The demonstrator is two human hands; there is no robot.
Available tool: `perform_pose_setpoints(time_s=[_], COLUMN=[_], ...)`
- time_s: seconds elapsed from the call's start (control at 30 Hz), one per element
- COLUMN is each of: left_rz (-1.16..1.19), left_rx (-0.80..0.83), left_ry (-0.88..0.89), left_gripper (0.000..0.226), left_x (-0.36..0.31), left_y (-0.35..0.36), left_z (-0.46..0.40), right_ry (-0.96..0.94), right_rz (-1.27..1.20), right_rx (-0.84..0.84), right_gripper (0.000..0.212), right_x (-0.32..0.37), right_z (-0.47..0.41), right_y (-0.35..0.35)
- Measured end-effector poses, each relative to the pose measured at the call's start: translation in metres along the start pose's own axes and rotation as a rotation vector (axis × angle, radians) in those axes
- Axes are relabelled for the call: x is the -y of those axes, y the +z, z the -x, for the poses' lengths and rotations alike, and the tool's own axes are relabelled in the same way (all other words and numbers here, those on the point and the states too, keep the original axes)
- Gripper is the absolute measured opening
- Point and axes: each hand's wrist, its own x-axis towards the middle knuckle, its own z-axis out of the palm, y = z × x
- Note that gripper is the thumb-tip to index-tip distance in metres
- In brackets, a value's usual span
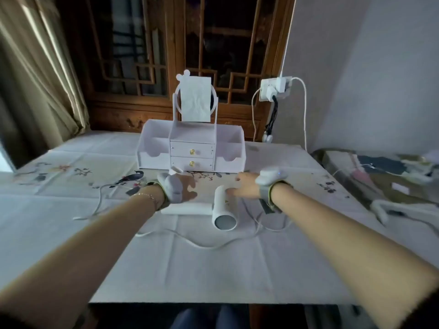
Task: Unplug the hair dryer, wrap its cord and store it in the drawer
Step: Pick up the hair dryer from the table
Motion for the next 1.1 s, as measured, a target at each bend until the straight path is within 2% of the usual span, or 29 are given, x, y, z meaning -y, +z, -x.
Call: perform_pose_setpoints(time_s=[0.1,0.2,0.33,0.47,0.67,0.73,0.87,0.97,1.1], left_rz=[-0.03,-0.026,0.006,-0.003,-0.015,0.047,0.176,0.109,0.06], left_rx=[0.075,0.097,0.117,0.129,0.059,0.04,-0.014,0.109,0.169], left_ry=[-0.02,-0.021,-0.057,-0.078,-0.188,-0.24,-0.266,-0.234,-0.218], left_gripper=[0.044,0.045,0.044,0.043,0.06,0.056,0.062,0.073,0.073], left_x=[0.005,0.012,0.02,0.026,0.027,0.03,0.037,0.04,0.044], left_y=[0.008,0.011,0.017,0.021,0.017,0.017,0.018,0.016,0.021], left_z=[0.007,0.003,-0.016,-0.033,-0.06,-0.072,-0.091,-0.103,-0.121], right_ry=[0.041,0.158,0.238,0.315,0.321,0.333,0.348,0.356,0.348], right_rz=[-0.118,-0.237,-0.332,-0.393,-0.425,-0.44,-0.495,-0.543,-0.561], right_rx=[0.058,0.16,0.267,0.404,0.431,0.467,0.519,0.529,0.515], right_gripper=[0.052,0.049,0.062,0.065,0.083,0.088,0.079,0.062,0.058], right_x=[-0.003,-0.009,-0.014,-0.013,-0.019,-0.023,-0.023,-0.023,-0.023], right_z=[-0.002,-0.021,-0.042,-0.056,-0.084,-0.096,-0.108,-0.115,-0.123], right_y=[0.01,0.021,0.032,0.037,0.045,0.047,0.047,0.049,0.051])
